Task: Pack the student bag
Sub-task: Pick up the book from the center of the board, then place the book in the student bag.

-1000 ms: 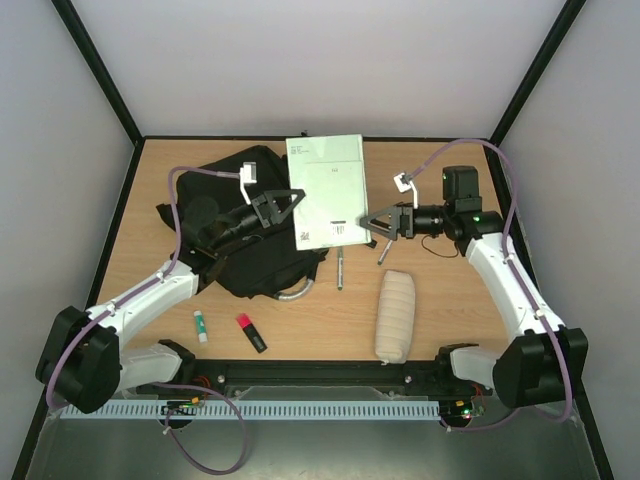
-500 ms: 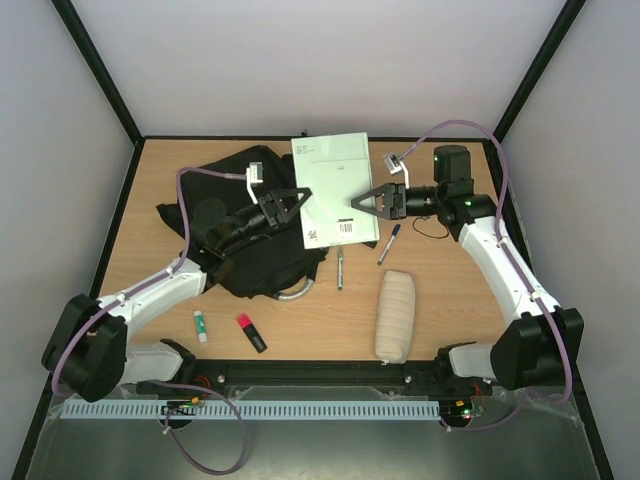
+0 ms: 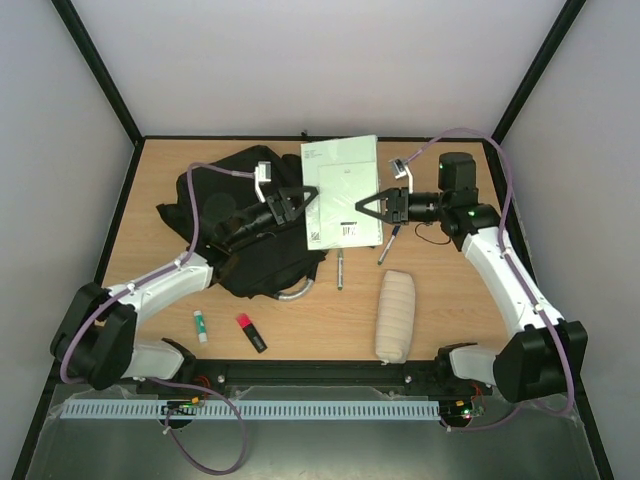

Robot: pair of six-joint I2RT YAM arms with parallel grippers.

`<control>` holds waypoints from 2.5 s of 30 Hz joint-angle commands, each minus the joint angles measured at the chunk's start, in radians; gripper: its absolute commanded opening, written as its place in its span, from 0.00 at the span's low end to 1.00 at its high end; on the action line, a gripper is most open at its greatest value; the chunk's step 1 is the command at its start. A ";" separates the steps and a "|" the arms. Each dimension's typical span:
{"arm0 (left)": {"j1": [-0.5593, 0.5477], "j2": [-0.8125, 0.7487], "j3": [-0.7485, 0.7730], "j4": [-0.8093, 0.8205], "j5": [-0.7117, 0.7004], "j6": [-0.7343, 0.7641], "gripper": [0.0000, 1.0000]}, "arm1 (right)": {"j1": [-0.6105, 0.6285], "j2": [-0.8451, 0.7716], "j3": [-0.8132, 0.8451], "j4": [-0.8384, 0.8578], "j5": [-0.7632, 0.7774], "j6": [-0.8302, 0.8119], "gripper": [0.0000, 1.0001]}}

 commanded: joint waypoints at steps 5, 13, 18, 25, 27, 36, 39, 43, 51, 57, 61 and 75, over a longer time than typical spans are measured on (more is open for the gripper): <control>0.025 0.003 0.064 -0.281 -0.066 0.184 0.72 | -0.133 -0.025 -0.103 0.105 0.086 -0.020 0.01; 0.015 -0.102 0.154 -0.919 -0.298 0.542 0.74 | -0.187 -0.093 -0.252 0.120 0.245 -0.289 0.01; -0.053 -0.110 0.208 -1.204 -0.437 0.726 0.70 | -0.188 -0.237 -0.354 0.168 0.340 -0.350 0.01; -0.151 -0.056 0.286 -1.432 -0.563 0.919 0.73 | -0.190 -0.241 -0.367 0.158 0.347 -0.375 0.01; -0.176 -0.034 0.302 -1.473 -0.578 0.946 0.99 | -0.191 -0.223 -0.361 0.149 0.348 -0.386 0.01; -0.256 0.032 0.263 -1.478 -0.723 0.962 0.99 | -0.192 -0.209 -0.354 0.130 0.331 -0.403 0.01; -0.325 0.076 0.263 -1.486 -0.796 0.982 0.99 | -0.192 -0.206 -0.354 0.130 0.329 -0.405 0.01; -0.364 0.139 0.259 -1.481 -0.811 1.009 0.93 | -0.192 -0.197 -0.346 0.119 0.325 -0.412 0.01; -0.364 0.229 0.294 -1.507 -0.907 0.999 0.80 | -0.192 -0.215 -0.345 0.114 0.319 -0.419 0.01; -0.365 0.263 0.301 -1.492 -0.931 1.009 0.73 | -0.192 -0.215 -0.345 0.113 0.312 -0.418 0.01; -0.365 0.288 0.300 -1.479 -0.954 1.013 0.69 | -0.192 -0.218 -0.343 0.110 0.315 -0.421 0.01; -0.366 0.338 0.301 -1.441 -1.064 1.013 0.36 | -0.192 -0.222 -0.343 0.108 0.320 -0.428 0.01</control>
